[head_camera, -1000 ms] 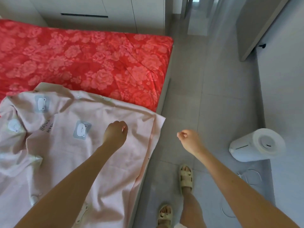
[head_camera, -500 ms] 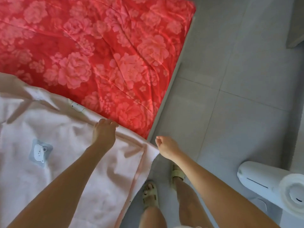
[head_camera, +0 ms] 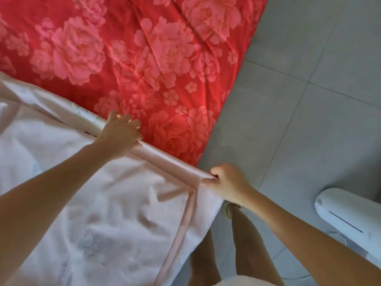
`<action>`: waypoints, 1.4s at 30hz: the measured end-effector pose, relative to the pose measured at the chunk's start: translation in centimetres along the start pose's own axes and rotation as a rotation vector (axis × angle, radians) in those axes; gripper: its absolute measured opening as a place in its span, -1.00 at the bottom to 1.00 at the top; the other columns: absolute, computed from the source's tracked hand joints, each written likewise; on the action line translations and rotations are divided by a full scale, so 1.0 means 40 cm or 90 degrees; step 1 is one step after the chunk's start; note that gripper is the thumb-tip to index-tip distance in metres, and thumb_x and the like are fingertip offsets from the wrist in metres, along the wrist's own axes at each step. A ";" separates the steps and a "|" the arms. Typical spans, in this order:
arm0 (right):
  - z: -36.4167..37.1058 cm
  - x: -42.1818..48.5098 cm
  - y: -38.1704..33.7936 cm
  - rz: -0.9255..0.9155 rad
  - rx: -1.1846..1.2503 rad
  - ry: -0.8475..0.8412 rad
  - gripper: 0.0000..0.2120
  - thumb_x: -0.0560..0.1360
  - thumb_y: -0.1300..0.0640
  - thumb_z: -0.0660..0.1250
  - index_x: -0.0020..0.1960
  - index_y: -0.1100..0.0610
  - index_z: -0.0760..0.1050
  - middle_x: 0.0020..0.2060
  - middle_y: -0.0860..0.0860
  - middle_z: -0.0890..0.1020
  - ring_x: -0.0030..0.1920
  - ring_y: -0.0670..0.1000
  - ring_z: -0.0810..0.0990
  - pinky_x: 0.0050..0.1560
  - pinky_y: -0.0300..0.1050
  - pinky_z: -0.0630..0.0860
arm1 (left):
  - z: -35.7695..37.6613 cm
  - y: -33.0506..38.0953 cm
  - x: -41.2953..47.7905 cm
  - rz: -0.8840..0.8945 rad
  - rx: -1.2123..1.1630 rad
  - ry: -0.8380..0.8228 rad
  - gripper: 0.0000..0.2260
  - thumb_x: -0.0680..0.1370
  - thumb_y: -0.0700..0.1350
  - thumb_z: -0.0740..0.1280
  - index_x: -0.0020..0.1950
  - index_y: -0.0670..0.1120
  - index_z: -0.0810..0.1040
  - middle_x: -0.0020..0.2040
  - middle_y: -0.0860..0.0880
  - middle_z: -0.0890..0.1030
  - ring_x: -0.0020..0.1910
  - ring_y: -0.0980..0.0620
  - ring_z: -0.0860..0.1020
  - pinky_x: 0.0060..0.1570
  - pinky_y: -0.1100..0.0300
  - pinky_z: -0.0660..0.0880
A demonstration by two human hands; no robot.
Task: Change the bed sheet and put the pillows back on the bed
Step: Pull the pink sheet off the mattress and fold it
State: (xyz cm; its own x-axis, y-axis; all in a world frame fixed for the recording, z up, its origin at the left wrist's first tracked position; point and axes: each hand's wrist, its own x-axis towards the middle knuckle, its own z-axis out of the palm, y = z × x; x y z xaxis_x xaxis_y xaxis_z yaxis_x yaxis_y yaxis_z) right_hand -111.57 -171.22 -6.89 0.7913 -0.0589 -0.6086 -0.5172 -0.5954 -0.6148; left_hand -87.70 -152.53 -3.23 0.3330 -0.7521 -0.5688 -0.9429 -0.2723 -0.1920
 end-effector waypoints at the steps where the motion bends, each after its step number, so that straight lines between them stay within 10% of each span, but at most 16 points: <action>1: -0.004 -0.016 0.010 -0.012 -0.012 0.049 -0.45 0.48 -0.08 0.33 -0.48 0.06 0.08 -0.58 -0.05 0.17 -0.52 -0.05 0.15 -0.43 -0.17 0.04 | -0.006 -0.010 -0.007 0.021 -0.013 0.045 -0.83 0.18 -0.19 0.61 -0.33 -0.05 0.67 -0.21 -0.04 0.60 -0.16 -0.18 0.56 -0.02 -0.19 0.37; 5: 0.035 0.014 0.063 0.111 -0.035 0.151 -0.56 0.50 -0.06 0.21 -0.49 0.02 0.17 -0.56 -0.07 0.27 -0.43 0.09 0.33 -0.23 -0.11 0.17 | -0.011 0.013 0.014 -0.020 -0.056 0.078 -0.86 0.23 -0.21 0.58 -0.30 -0.08 0.66 -0.27 -0.05 0.60 -0.22 -0.16 0.57 -0.06 -0.17 0.40; 8: 0.066 0.053 0.037 0.224 -0.134 0.156 -0.87 0.54 0.14 0.25 -0.05 0.08 0.57 -0.13 0.04 0.63 -0.04 0.16 0.55 -0.02 -0.03 0.30 | -0.001 0.048 0.051 -0.115 -0.113 0.114 -0.81 0.31 -0.20 0.54 -0.11 -0.11 0.66 -0.13 -0.15 0.61 -0.11 -0.23 0.57 -0.03 -0.17 0.42; 11: 0.100 0.033 -0.020 0.082 -0.054 0.332 -0.81 0.41 0.09 0.40 0.01 0.11 0.60 -0.16 0.04 0.66 -0.13 0.15 0.61 -0.07 0.01 0.44 | 0.031 0.054 0.030 -0.043 -0.172 0.140 -0.77 0.26 -0.22 0.58 -0.13 -0.13 0.64 -0.21 -0.13 0.61 -0.21 -0.20 0.58 -0.13 -0.10 0.46; 15: 0.158 0.007 -0.064 -0.103 0.002 0.158 -0.58 0.30 0.24 0.45 0.15 0.08 0.55 0.05 -0.01 0.62 0.05 0.11 0.56 0.02 0.03 0.45 | 0.080 0.049 -0.045 0.043 -0.194 0.096 -0.82 0.29 -0.18 0.57 -0.15 -0.07 0.67 -0.22 -0.06 0.65 -0.23 -0.17 0.61 -0.08 -0.11 0.48; 20: 0.165 0.012 -0.024 -0.130 -0.207 0.184 -0.66 -0.01 0.35 0.56 -0.37 0.08 0.51 -0.50 -0.06 0.51 -0.44 0.05 0.48 -0.31 -0.13 0.37 | 0.102 0.030 -0.062 0.067 -0.144 0.027 -0.78 0.26 -0.16 0.59 -0.17 -0.10 0.63 -0.26 -0.04 0.62 -0.24 -0.14 0.61 -0.01 -0.09 0.45; 24: 0.120 -0.048 0.060 -0.193 -0.222 0.264 -0.60 -0.05 0.45 0.57 -0.43 0.15 0.43 -0.56 -0.01 0.40 -0.50 0.07 0.40 -0.32 -0.12 0.24 | 0.103 0.014 -0.053 0.032 -0.209 0.058 -0.87 0.36 -0.16 0.54 -0.27 -0.11 0.60 -0.34 -0.01 0.59 -0.26 -0.11 0.59 0.03 -0.07 0.38; 28: 0.107 -0.057 0.078 -0.110 -0.139 0.313 -0.65 0.05 0.52 0.44 -0.33 0.16 0.50 -0.43 0.01 0.53 -0.37 0.12 0.50 -0.23 -0.09 0.29 | 0.080 0.035 -0.050 0.002 -0.311 0.115 -0.92 0.44 -0.19 0.46 -0.24 -0.15 0.62 -0.37 -0.04 0.60 -0.30 -0.12 0.59 0.00 -0.07 0.41; 33: 0.119 0.035 -0.008 0.034 0.223 0.152 -0.62 0.48 0.21 0.30 0.29 0.11 0.45 0.14 0.01 0.57 0.16 0.00 0.51 0.21 -0.05 0.40 | 0.090 0.042 -0.050 -0.015 -0.373 0.115 -0.89 0.51 -0.17 0.38 -0.16 -0.20 0.62 -0.28 -0.10 0.64 -0.22 -0.15 0.60 -0.10 0.01 0.41; 36: 0.150 0.084 -0.019 0.022 0.024 0.087 -0.83 0.49 -0.04 0.33 -0.14 0.06 0.50 -0.26 -0.04 0.56 -0.15 0.03 0.51 -0.01 -0.03 0.37 | 0.108 0.027 -0.048 0.003 -0.359 0.111 -0.81 0.54 -0.05 0.34 -0.13 -0.16 0.63 -0.26 -0.06 0.64 -0.21 -0.13 0.59 -0.09 0.02 0.39; 38: 0.148 0.076 0.000 -0.019 -0.037 0.121 -0.58 0.48 -0.06 0.33 -0.43 0.08 0.24 -0.50 -0.06 0.33 -0.37 0.03 0.35 -0.19 -0.08 0.25 | 0.115 0.007 -0.054 0.033 -0.344 0.114 -0.77 0.53 0.02 0.30 -0.10 -0.12 0.63 -0.23 -0.02 0.65 -0.21 -0.11 0.60 -0.09 0.03 0.40; 42: 0.119 -0.031 0.009 -0.072 0.123 0.180 -0.60 0.47 -0.09 0.22 -0.43 0.07 0.20 -0.53 -0.04 0.29 -0.47 -0.05 0.29 -0.38 -0.30 0.16 | 0.148 -0.060 -0.074 0.005 -0.261 0.045 -0.85 0.48 -0.12 0.42 0.00 -0.16 0.65 -0.06 -0.11 0.67 -0.01 -0.16 0.60 0.08 -0.04 0.35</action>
State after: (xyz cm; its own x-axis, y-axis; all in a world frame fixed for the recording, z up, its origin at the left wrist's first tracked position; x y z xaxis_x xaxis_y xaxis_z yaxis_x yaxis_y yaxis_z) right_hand -114.30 -167.54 -8.74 0.8919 -0.2371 -0.3850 -0.4521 -0.4493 -0.7705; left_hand -86.49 -146.10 -5.81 0.3393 -0.7903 -0.5102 -0.8679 -0.4722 0.1542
